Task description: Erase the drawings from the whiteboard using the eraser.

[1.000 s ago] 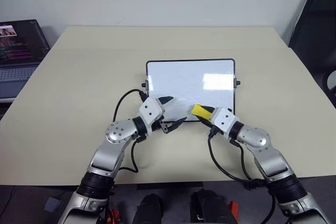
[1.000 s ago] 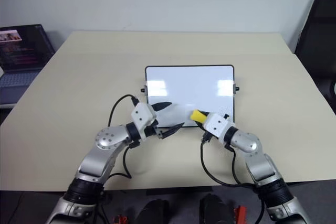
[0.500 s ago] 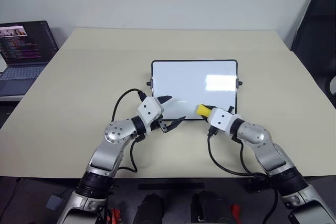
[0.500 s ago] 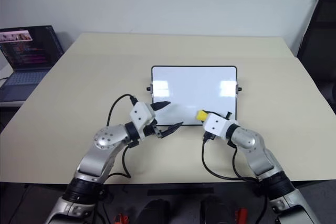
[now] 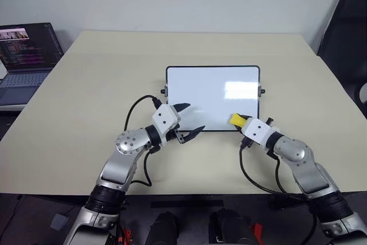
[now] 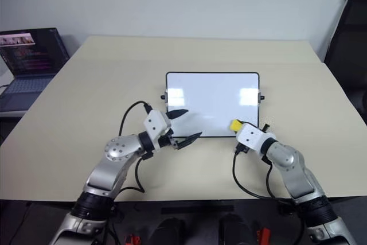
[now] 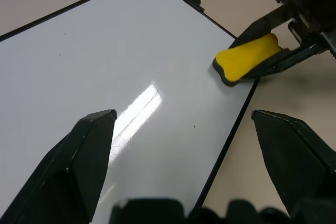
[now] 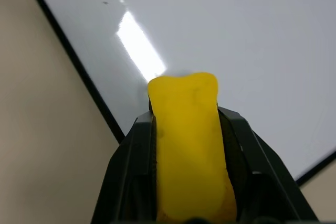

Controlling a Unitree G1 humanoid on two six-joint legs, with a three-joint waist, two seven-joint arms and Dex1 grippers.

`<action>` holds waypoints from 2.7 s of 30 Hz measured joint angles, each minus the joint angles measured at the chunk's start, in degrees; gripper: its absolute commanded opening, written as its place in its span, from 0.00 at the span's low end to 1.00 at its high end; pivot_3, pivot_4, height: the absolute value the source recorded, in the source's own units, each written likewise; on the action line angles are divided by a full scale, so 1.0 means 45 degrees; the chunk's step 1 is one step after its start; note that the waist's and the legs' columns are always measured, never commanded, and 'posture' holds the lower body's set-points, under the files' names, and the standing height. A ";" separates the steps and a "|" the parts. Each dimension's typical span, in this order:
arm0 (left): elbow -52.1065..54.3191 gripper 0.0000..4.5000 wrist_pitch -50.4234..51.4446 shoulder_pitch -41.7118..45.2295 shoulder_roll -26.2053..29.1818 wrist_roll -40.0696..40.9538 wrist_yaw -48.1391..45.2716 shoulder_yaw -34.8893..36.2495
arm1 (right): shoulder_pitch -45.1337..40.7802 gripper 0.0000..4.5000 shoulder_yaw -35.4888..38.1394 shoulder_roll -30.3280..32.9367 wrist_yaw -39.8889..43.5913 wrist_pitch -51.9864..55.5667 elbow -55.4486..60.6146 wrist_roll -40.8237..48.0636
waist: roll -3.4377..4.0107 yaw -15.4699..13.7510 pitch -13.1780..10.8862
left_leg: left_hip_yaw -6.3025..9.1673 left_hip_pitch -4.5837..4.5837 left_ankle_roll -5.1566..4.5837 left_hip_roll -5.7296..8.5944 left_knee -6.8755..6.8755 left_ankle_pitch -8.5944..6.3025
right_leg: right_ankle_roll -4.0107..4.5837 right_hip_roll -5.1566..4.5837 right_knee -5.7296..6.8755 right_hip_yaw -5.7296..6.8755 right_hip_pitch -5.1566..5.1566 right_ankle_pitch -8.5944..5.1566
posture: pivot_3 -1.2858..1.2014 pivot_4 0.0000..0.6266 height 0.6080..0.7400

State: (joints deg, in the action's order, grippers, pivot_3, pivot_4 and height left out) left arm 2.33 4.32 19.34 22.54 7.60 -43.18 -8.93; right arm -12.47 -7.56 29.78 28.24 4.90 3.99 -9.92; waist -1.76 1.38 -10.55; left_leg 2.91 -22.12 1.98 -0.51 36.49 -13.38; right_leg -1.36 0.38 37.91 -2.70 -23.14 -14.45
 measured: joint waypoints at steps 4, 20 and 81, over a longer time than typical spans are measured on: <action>-0.0036 1.00 -0.0067 0.0017 -0.0023 0.0002 -0.0029 0.0000 | 0.0535 0.27 0.1206 -0.0713 -0.0087 0.0563 0.1069 0.1531 | 0.0013 0.0055 -0.0008 | 0.0017 -0.0047 0.0000 -0.0009 -0.0014 -0.0003 | -0.0003 0.0008 0.0004 0.0013 -0.0041 0.0004 | 0.52 0.24 1.00; -0.0499 1.00 -0.0242 0.0447 -0.0732 0.1560 -0.2493 -0.0646 | 0.2659 0.27 0.4880 -0.1884 -0.2764 0.6526 0.5469 0.3416 | 0.0022 0.0050 -0.0010 | 0.0026 -0.0067 0.0001 -0.0004 -0.0056 -0.0004 | 0.0006 0.0008 -0.0020 0.0022 -0.0060 -0.0001 | 0.52 0.24 1.00; -0.0145 1.00 0.0436 -0.0441 -0.1738 0.1528 0.0026 0.0251 | 0.2406 0.99 0.4455 -0.2533 -0.3988 0.5619 0.4862 0.3878 | 0.0050 0.0073 -0.0001 | 0.0035 -0.0064 -0.0001 -0.0036 -0.0056 -0.0004 | 0.0015 0.0051 -0.0004 0.0010 -0.0067 -0.0004 | 0.52 0.24 1.00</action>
State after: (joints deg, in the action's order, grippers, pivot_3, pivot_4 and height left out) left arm 1.67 6.28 17.35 14.72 14.48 -43.06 -7.80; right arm -1.64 12.48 18.38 10.30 30.18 25.87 7.53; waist -1.53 1.70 -10.55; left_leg 3.06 -22.41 1.98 -0.67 36.24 -13.40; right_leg -1.29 0.61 37.89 -2.65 -23.44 -14.47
